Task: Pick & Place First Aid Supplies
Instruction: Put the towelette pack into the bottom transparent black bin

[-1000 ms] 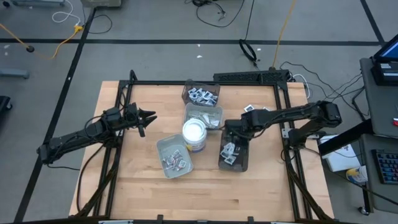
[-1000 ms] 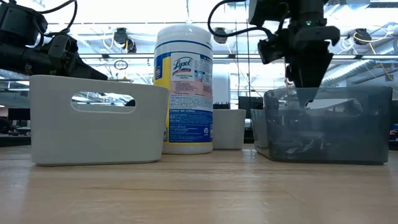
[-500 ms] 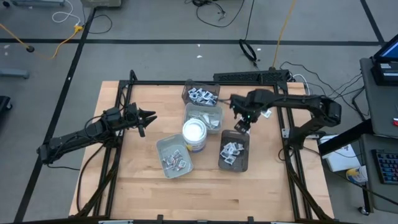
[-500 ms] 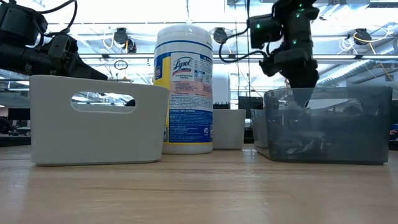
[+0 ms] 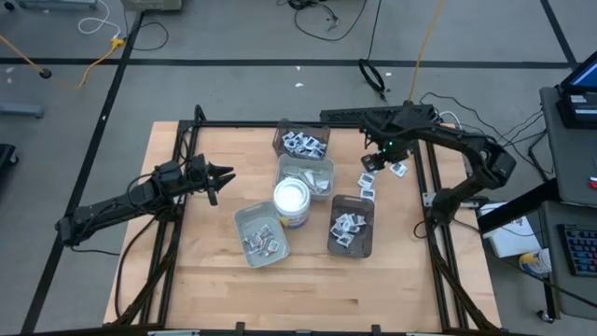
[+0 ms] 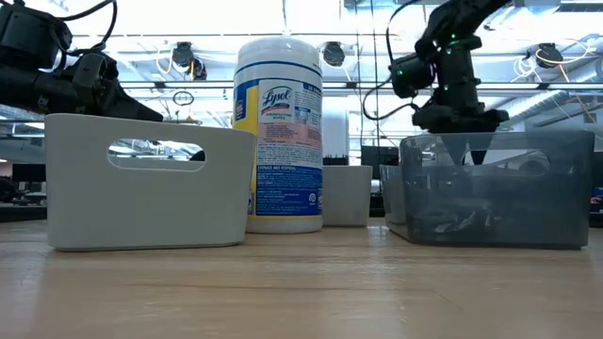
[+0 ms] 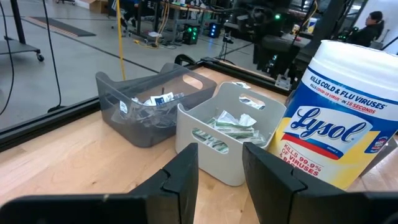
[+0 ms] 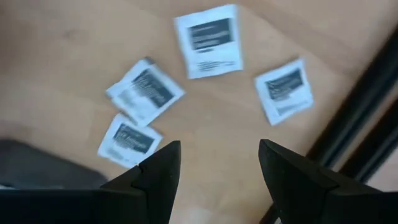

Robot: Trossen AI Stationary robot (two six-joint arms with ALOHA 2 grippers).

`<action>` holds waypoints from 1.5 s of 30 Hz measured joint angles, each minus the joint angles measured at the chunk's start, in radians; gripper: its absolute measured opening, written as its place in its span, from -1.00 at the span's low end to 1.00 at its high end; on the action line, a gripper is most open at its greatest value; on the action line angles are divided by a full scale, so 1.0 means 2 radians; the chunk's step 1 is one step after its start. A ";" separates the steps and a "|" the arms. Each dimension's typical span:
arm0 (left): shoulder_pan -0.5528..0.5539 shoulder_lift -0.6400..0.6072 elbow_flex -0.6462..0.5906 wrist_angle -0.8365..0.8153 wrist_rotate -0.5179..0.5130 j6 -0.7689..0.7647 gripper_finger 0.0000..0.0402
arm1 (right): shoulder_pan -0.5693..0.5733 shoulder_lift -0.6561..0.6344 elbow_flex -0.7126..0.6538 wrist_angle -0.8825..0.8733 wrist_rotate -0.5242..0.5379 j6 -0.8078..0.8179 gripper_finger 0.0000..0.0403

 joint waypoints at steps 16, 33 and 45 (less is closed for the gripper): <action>0.000 0.000 0.000 0.000 0.000 0.000 -0.36 | -0.142 0.000 -0.005 -0.001 0.001 0.071 0.04; 0.000 0.000 0.000 0.000 0.000 0.000 -0.36 | -0.161 0.000 -0.182 0.208 0.010 0.108 0.04; 0.000 0.000 0.000 0.000 0.000 0.000 -0.36 | -0.161 -0.001 -0.221 0.251 0.013 0.113 -0.53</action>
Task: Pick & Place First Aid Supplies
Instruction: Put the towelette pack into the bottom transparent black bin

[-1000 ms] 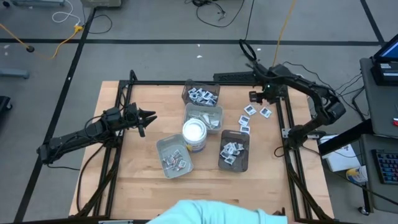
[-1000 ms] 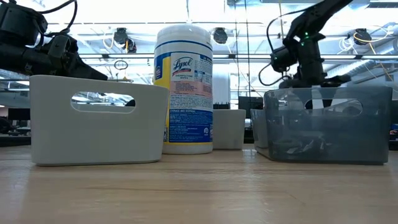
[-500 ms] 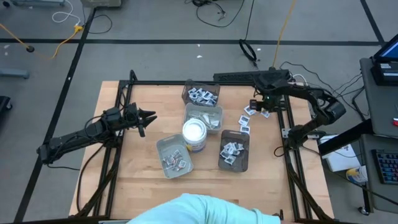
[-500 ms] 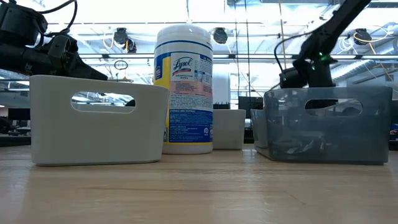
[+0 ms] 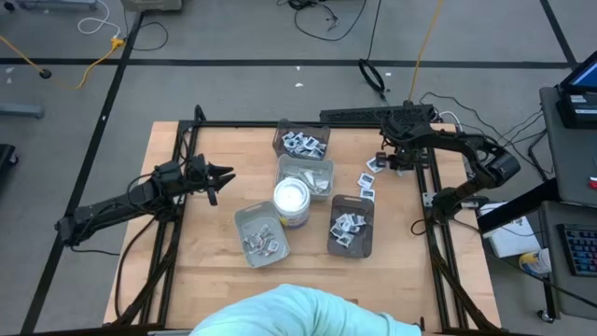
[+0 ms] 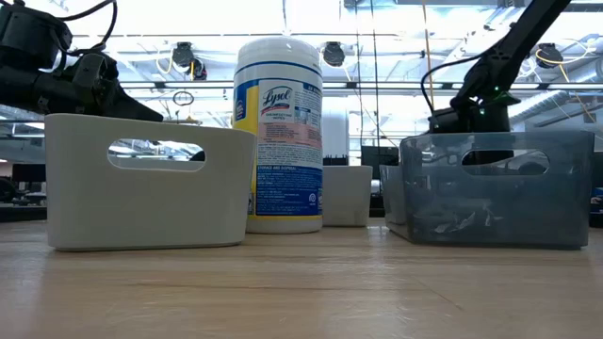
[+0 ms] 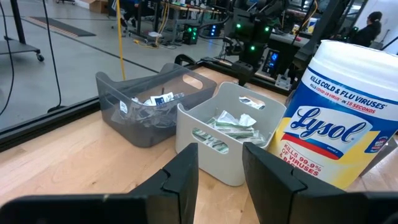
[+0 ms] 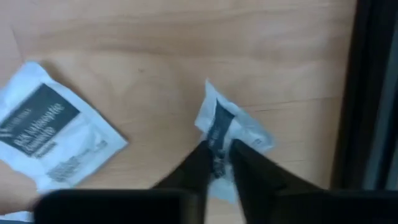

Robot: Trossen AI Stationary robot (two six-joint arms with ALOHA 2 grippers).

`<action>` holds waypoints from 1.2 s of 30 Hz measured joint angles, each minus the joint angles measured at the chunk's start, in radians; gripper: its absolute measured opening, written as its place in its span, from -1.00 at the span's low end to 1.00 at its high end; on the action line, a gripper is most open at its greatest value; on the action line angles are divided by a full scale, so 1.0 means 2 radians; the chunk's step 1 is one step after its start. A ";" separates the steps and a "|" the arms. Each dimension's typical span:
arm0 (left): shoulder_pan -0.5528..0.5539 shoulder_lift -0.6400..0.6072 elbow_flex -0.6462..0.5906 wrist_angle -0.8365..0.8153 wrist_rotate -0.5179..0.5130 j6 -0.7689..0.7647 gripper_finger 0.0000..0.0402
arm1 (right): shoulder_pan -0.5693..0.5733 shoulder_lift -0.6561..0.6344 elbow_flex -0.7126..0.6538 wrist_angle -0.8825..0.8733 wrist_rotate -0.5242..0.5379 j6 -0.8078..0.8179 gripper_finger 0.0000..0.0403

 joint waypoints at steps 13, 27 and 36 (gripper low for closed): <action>0.000 0.000 0.000 0.000 0.000 0.000 -0.36 | 0.000 -0.010 0.042 -0.042 -0.006 -0.070 -0.97; 0.000 0.000 0.000 0.000 0.000 0.000 -0.36 | 0.002 -0.019 0.232 -0.240 -0.004 -0.129 -0.99; 0.000 0.000 0.000 0.000 0.000 0.000 -0.36 | 0.029 -0.019 0.256 -0.258 -0.019 -0.141 -0.99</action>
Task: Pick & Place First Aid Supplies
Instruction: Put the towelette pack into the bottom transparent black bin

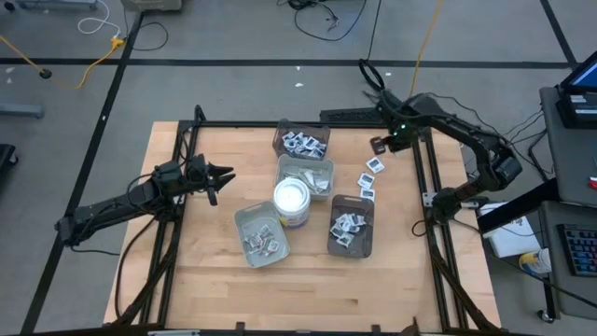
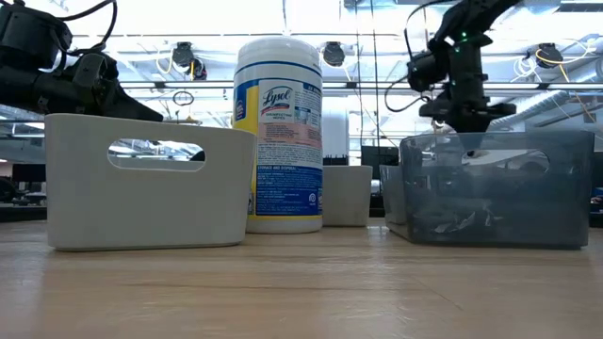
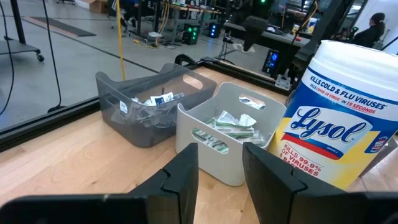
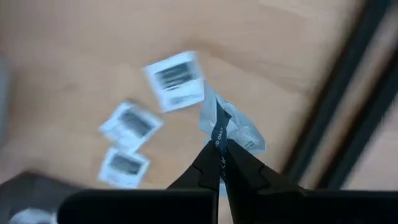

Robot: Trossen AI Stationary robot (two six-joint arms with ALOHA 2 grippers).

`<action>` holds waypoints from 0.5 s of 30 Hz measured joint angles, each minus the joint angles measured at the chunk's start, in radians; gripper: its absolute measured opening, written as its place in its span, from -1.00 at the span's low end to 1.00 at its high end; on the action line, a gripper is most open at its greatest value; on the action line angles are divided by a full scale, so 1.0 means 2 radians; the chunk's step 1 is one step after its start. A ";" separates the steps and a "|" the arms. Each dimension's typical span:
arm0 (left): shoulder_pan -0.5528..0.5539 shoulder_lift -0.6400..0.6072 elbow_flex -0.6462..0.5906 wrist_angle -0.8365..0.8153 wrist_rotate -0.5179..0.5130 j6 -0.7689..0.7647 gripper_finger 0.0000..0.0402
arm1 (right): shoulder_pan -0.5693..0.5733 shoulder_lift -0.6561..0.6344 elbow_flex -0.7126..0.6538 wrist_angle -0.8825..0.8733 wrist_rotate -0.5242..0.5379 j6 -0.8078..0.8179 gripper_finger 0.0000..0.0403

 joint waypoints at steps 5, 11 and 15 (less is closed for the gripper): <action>0.000 0.000 0.000 0.000 0.000 0.000 -0.36 | 0.065 0.000 0.000 0.009 -0.012 -0.011 -0.99; 0.000 0.000 0.000 0.000 0.000 0.000 -0.36 | 0.155 0.000 0.000 0.008 -0.012 -0.029 -0.99; 0.000 0.000 0.000 0.000 0.000 0.000 -0.36 | 0.219 0.000 0.000 0.008 -0.028 -0.027 -0.99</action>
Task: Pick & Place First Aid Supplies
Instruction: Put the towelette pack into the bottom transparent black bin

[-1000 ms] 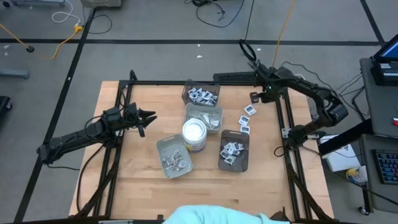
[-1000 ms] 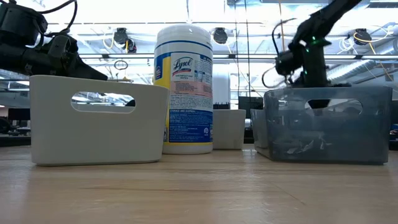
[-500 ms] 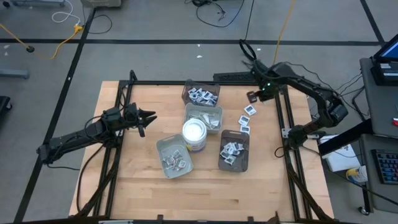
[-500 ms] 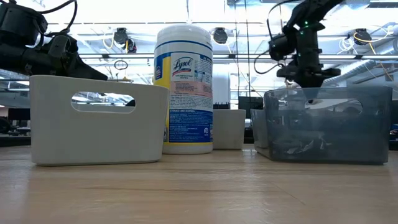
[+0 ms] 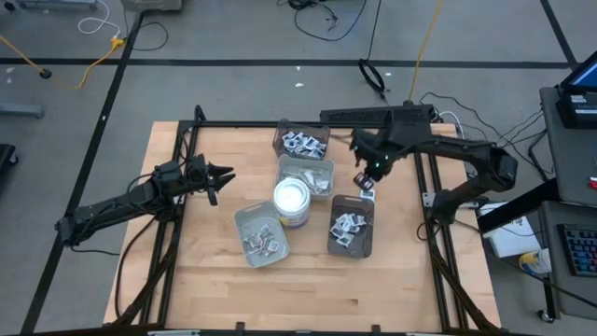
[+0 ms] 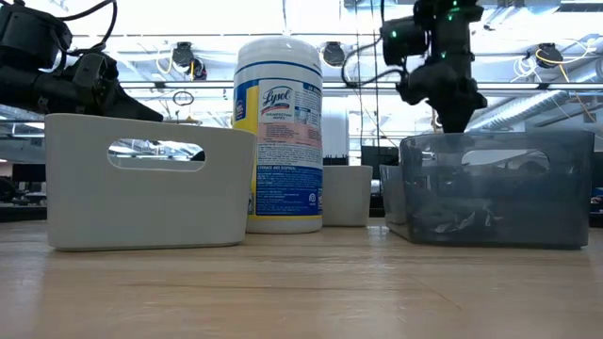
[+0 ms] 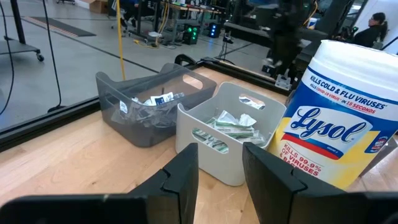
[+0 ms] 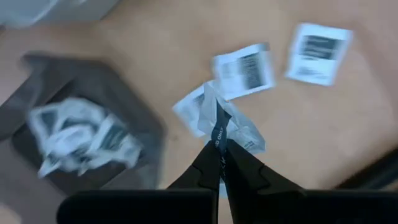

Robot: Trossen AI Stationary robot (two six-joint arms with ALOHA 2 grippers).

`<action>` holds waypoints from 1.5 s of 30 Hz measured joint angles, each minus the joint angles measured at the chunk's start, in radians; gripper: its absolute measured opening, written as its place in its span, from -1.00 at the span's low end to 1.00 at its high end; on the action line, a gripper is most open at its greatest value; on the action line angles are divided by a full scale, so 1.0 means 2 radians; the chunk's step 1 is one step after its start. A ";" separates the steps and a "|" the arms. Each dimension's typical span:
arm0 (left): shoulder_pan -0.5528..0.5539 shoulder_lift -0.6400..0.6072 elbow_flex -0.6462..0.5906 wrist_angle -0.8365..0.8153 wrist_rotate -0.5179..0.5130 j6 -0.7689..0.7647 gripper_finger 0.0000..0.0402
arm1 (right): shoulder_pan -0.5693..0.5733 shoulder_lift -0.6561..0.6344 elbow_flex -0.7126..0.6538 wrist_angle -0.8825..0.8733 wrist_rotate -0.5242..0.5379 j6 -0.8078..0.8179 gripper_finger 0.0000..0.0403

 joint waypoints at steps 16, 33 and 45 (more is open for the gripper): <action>0.000 0.000 0.000 0.000 0.000 0.000 -0.36 | 0.225 0.000 0.000 0.043 -0.037 0.098 -0.99; 0.000 0.000 0.000 0.000 0.000 0.000 -0.36 | 0.321 0.057 -0.069 0.210 -0.010 0.076 -0.99; 0.000 0.000 0.000 0.000 0.000 0.000 -0.36 | 0.325 0.068 -0.082 0.231 0.004 0.042 -0.65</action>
